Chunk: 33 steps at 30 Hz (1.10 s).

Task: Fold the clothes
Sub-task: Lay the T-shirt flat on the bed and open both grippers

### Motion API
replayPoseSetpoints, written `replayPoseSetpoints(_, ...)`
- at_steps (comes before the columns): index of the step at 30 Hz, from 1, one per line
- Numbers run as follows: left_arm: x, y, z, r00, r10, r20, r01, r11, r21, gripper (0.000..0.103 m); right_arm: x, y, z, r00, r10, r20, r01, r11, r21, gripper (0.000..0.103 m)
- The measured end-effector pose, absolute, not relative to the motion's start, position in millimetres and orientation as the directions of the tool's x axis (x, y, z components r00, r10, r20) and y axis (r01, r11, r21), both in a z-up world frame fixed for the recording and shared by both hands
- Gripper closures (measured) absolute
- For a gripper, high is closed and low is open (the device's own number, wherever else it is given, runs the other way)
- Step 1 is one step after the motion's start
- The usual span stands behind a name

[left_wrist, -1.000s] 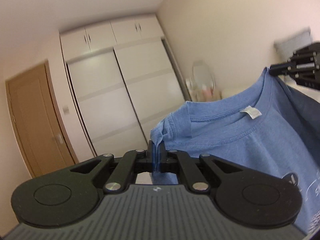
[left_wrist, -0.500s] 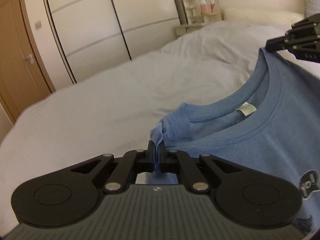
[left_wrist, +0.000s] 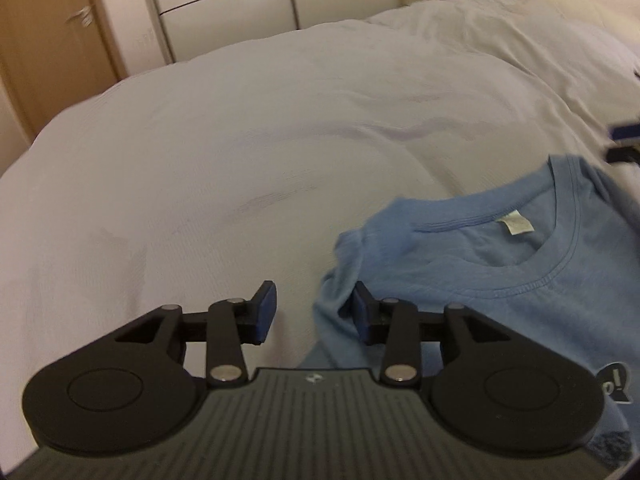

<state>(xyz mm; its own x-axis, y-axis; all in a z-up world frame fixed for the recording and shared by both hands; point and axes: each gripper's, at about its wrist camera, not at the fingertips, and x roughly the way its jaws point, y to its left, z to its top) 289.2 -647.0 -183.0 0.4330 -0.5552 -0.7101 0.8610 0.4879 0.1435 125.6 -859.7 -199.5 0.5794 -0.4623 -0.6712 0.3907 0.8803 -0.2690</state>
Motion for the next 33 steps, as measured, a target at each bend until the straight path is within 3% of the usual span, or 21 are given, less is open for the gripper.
replayPoseSetpoints(6, 255, -601, -154, 0.398, -0.559, -0.727, 0.85, 0.522, 0.063, 0.062, 49, -832, -173, 0.573, -0.404, -0.713, 0.493, 0.865, -0.094, 0.068)
replayPoseSetpoints(9, 223, -584, -150, 0.351, -0.536, -0.768, 0.856, 0.517, 0.031, 0.062, 16, -784, -166, 0.563, -0.345, -0.751, 0.481, 0.876, -0.042, 0.056)
replayPoseSetpoints(12, 192, -574, -152, 0.304, -0.512, -0.803, 0.862, 0.507, 0.003, 0.062, 4, -734, -164, 0.547, -0.301, -0.781, 0.432, 0.901, -0.044, 0.033)
replayPoseSetpoints(16, 170, -567, -148, 0.274, -0.492, -0.826, 0.848, 0.529, -0.035, 0.062, 25, -698, -189, 0.491, -0.366, -0.79, 0.305, 0.922, -0.238, 0.033)
replayPoseSetpoints(17, 167, -566, -146, 0.27, -0.488, -0.83, 0.842, 0.537, -0.042, 0.062, 31, -698, -195, 0.482, -0.37, -0.794, 0.277, 0.924, -0.263, 0.036)
replayPoseSetpoints(18, 165, -567, -145, 0.271, -0.481, -0.834, 0.837, 0.545, -0.043, 0.062, 35, -698, -200, 0.473, -0.374, -0.798, 0.252, 0.925, -0.283, 0.046)
replayPoseSetpoints(19, 164, -570, -143, 0.273, -0.476, -0.836, 0.835, 0.549, -0.04, 0.062, 32, -706, -195, 0.476, -0.369, -0.798, 0.265, 0.926, -0.27, 0.066)
replayPoseSetpoints(20, 162, -570, -139, 0.278, -0.473, -0.836, 0.835, 0.549, -0.032, 0.062, 28, -714, -190, 0.479, -0.364, -0.799, 0.277, 0.926, -0.256, 0.08)
replayPoseSetpoints(21, 160, -570, -136, 0.284, -0.469, -0.836, 0.836, 0.549, -0.024, 0.062, 24, -722, -185, 0.482, -0.359, -0.799, 0.289, 0.926, -0.242, 0.103)
replayPoseSetpoints(25, 158, -578, -121, 0.301, -0.46, -0.836, 0.839, 0.544, 0.003, 0.062, 9, -754, -164, 0.495, -0.345, -0.798, 0.338, 0.922, -0.189, 0.103)
replayPoseSetpoints(33, 152, -589, -96, 0.339, -0.441, -0.831, 0.833, 0.551, 0.048, 0.058, -39, -882, -136, 0.41, -0.539, -0.736, 0.6, 0.767, -0.227, 0.103)
